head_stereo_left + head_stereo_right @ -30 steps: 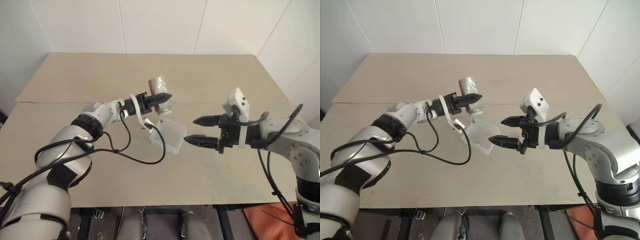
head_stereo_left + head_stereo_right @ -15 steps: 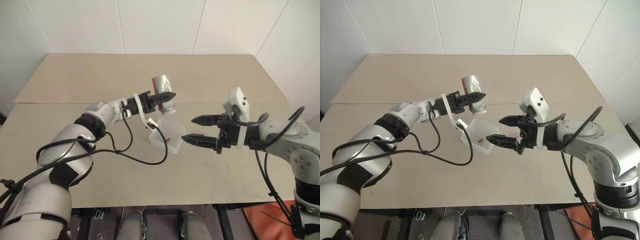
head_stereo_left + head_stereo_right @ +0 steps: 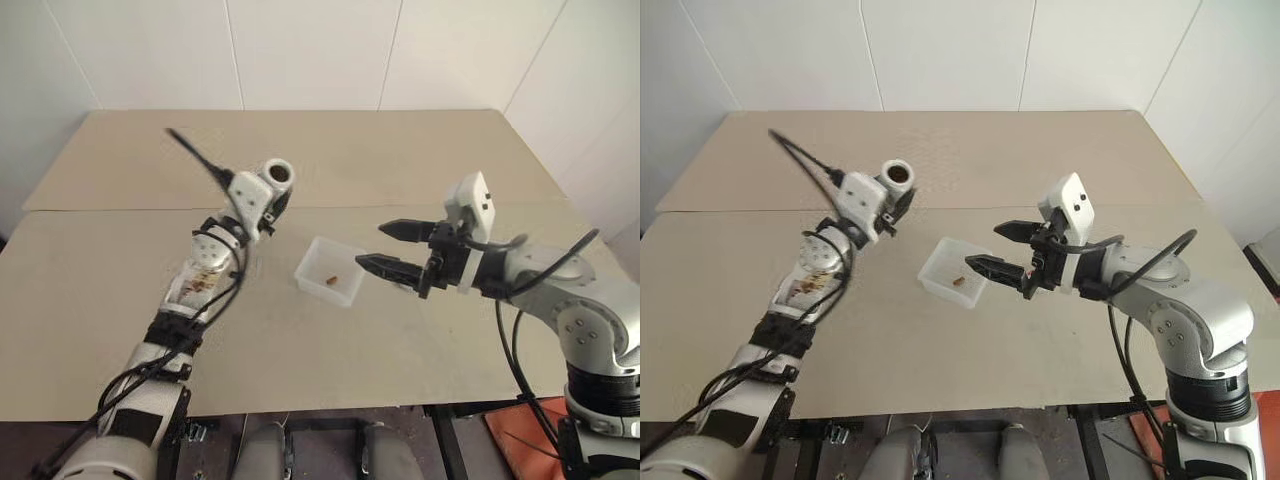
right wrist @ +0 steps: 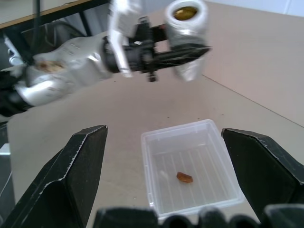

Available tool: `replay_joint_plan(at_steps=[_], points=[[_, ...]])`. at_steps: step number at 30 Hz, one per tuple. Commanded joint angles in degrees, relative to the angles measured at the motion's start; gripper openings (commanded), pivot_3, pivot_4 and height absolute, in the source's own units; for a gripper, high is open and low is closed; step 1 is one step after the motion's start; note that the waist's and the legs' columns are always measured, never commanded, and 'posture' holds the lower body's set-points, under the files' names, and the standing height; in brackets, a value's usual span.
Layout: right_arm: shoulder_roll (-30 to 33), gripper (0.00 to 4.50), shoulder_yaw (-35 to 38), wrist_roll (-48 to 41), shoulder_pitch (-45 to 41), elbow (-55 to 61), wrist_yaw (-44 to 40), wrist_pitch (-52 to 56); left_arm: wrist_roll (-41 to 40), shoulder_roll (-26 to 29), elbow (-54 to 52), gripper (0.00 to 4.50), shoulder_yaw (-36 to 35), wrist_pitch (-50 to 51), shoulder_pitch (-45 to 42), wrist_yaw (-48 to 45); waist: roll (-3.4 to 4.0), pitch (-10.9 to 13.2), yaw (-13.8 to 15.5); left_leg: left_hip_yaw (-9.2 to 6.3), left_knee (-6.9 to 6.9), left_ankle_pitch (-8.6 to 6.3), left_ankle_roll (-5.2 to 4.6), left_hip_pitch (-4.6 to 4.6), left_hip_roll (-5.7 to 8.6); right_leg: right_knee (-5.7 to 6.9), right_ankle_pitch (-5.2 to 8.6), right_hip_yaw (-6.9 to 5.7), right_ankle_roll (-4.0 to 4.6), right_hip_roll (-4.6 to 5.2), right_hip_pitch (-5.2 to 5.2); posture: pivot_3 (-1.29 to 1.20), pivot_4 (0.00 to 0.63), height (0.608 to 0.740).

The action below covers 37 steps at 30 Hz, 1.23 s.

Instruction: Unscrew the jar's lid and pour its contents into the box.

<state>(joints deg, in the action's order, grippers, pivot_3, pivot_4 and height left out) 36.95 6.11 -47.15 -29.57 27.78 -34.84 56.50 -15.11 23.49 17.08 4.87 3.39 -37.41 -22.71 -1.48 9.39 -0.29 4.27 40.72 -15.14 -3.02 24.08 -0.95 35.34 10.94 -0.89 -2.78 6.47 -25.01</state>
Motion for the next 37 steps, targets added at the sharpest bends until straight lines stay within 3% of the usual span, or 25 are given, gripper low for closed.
replay_joint_plan(at_steps=[1,8,13,16,25,30,37], points=[[-0.7,4.49,0.4,0.5,-0.9,0.4,0.6,-2.0,-4.8,-1.0,-5.1,1.92,-3.3,6.6,4.2,-2.7,0.01,0.0,-0.1,-0.01,0.00,-0.05,-0.08,-0.06,0.01,0.02,0.00,0.01,0.00,-0.01,0.05,0.00,0.150,0.740],[-0.8,4.49,0.9,-0.2,-0.9,0.9,0.5,-1.4,-1.4,-3.8,-3.5,1.92,-4.8,1.6,9.3,-3.4,0.01,0.0,0.5,-0.07,0.01,-0.06,-0.10,-0.26,0.05,-0.18,-0.01,-0.02,0.01,-0.01,0.30,0.00,0.150,0.740],[-0.2,4.50,1.1,-0.6,-0.6,1.8,0.2,-1.1,-0.1,-4.2,-1.5,3.62,-6.0,0.6,11.2,-3.0,0.01,0.0,0.6,-0.08,0.00,-0.08,-0.13,-0.48,0.05,-0.23,-0.02,-0.02,0.02,-0.01,0.51,0.00,0.150,0.740],[0.5,4.50,1.6,-0.7,-0.1,1.8,-0.3,-1.0,-1.7,-2.2,-7.5,4.47,-7.1,3.7,14.6,-5.1,0.01,0.0,0.6,-0.08,0.00,-0.09,-0.14,-0.55,0.03,-0.23,-0.01,0.00,0.02,-0.01,0.56,0.00,0.150,0.740],[7.9,4.50,3.3,3.6,5.6,-1.3,-7.0,-5.9,-10.1,11.9,-30.8,4.47,-15.1,12.5,31.4,-17.1,0.02,0.0,0.3,-0.09,-0.07,-0.13,-0.17,-0.63,-0.09,-0.32,0.00,0.05,0.04,0.04,0.58,0.00,0.150,0.740],[11.7,4.50,3.8,11.2,14.9,-4.3,-17.3,-21.1,-18.6,21.2,-33.7,4.47,-24.1,9.9,39.0,-33.8,0.08,0.0,0.6,-0.05,-0.09,-0.14,-0.16,-0.80,-0.11,-0.33,0.05,0.04,0.13,0.06,0.66,0.00,0.150,0.740],[12.7,4.50,3.7,15.3,18.6,-9.6,-21.6,-27.6,-19.2,21.7,-33.9,4.47,-25.0,10.5,39.6,-36.1,0.11,-0.1,0.7,0.07,-0.09,-0.12,-0.13,-0.94,-0.11,-0.34,0.08,0.14,0.14,-0.02,0.74,0.00,0.150,0.740]])
